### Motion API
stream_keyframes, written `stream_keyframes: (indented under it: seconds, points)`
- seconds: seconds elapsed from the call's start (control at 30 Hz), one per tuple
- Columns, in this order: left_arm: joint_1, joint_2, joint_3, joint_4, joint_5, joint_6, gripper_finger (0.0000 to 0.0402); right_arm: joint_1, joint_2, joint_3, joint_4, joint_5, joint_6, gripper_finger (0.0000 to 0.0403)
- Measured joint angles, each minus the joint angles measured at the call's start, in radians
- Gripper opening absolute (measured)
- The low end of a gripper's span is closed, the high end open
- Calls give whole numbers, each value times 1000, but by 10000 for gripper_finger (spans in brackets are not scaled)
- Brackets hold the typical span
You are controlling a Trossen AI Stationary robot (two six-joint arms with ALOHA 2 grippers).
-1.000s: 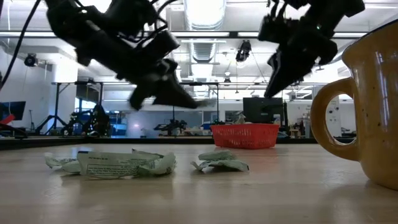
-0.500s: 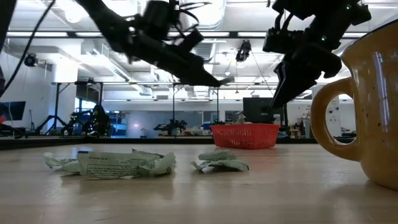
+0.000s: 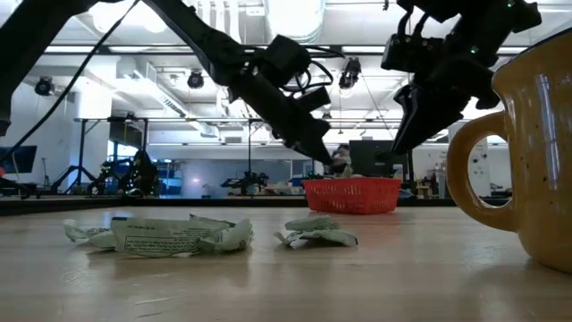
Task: Pick and place Stevia / Truvia into bins
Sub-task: Put the stevia packet into the red basket
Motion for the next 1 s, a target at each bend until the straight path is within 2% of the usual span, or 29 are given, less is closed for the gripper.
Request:
stream_keyframes:
  seconds: [0.13,0.23,0.47,0.63,0.8,1.0]
  points:
    - [4,-4,1,-16,-23,27,17,0,0,0,5,0,0,74]
    - [4,-6,1,-22,-24,68,44,0,0,0,19,0,0,70]
    - [3,-11,-1,-37,-24,55,164,0,1,0,90,-10,-4,75]
    - [-3,-53,3,-161,-23,27,230,0,7,0,173,-99,-24,85]
    - [-43,-143,-41,-270,-20,27,246,0,35,0,311,-198,-98,93]
    - [-125,-296,-201,-291,-20,13,247,0,135,0,487,-312,-189,91]
